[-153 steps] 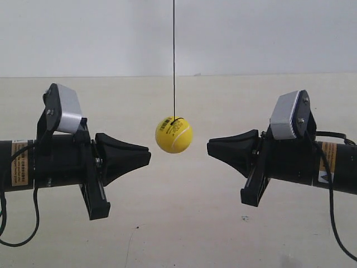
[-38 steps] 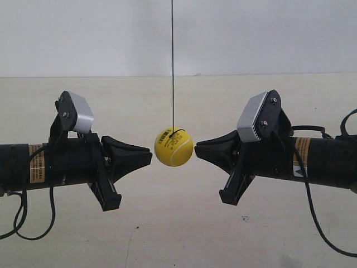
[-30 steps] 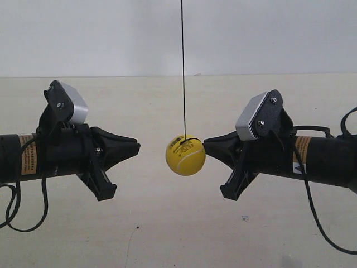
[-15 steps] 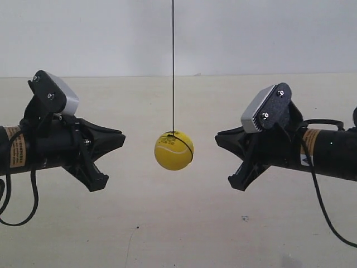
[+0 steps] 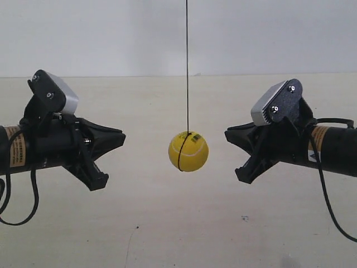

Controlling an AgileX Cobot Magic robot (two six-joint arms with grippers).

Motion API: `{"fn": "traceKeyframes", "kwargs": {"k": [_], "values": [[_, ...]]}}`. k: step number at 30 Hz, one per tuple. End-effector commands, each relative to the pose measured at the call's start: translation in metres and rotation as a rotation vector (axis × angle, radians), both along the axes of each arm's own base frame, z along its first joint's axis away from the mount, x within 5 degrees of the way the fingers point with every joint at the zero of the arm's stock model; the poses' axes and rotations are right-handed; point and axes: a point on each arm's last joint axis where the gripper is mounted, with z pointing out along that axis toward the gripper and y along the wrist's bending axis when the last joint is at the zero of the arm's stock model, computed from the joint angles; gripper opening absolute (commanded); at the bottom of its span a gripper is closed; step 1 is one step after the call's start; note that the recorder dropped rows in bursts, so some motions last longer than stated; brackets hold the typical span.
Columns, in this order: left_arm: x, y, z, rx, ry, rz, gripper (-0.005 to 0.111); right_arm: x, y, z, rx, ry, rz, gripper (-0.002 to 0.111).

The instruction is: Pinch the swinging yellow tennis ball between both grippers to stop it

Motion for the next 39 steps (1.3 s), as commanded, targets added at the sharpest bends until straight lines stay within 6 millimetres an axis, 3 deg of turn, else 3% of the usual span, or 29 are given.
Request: {"fn": "traceKeyframes", "kwargs": {"k": [1,4,7,10,13,14,18,25,29,34,39], "values": [[-0.005,-0.002,0.016,-0.062,-0.064,-0.02,0.005,0.004,-0.003,0.01,0.032,-0.055,-0.046,0.0],[-0.012,0.006,0.053,-0.085,-0.186,0.042,0.005,0.007,-0.006,0.043,0.106,-0.16,-0.11,0.0],[-0.019,0.022,0.104,-0.049,-0.301,0.192,0.005,0.007,-0.009,0.093,0.173,-0.242,-0.157,0.0],[-0.03,0.037,0.134,-0.041,-0.342,0.314,0.005,0.001,-0.014,0.123,0.184,-0.289,-0.2,0.0],[-0.048,0.051,0.16,-0.045,-0.391,0.401,0.005,-0.011,-0.023,0.151,0.175,-0.333,-0.251,0.0],[-0.06,0.057,0.173,-0.075,-0.423,0.428,0.005,-0.024,-0.029,0.167,0.174,-0.368,-0.28,0.0],[-0.097,0.072,0.197,-0.206,-0.481,0.492,0.005,-0.051,-0.038,0.191,0.179,-0.401,-0.333,0.0],[-0.17,0.101,0.212,-0.397,-0.597,0.571,0.005,-0.114,-0.046,0.229,0.22,-0.504,-0.328,0.0],[-0.202,0.111,0.206,-0.51,-0.641,0.57,0.005,-0.152,-0.052,0.244,0.262,-0.554,-0.288,0.0],[-0.232,0.12,0.191,-0.605,-0.7,0.554,0.005,-0.187,-0.071,0.248,0.288,-0.559,-0.292,0.0],[-0.245,0.124,0.178,-0.663,-0.713,0.549,0.005,-0.207,-0.078,0.236,0.335,-0.574,-0.231,0.0]]}}
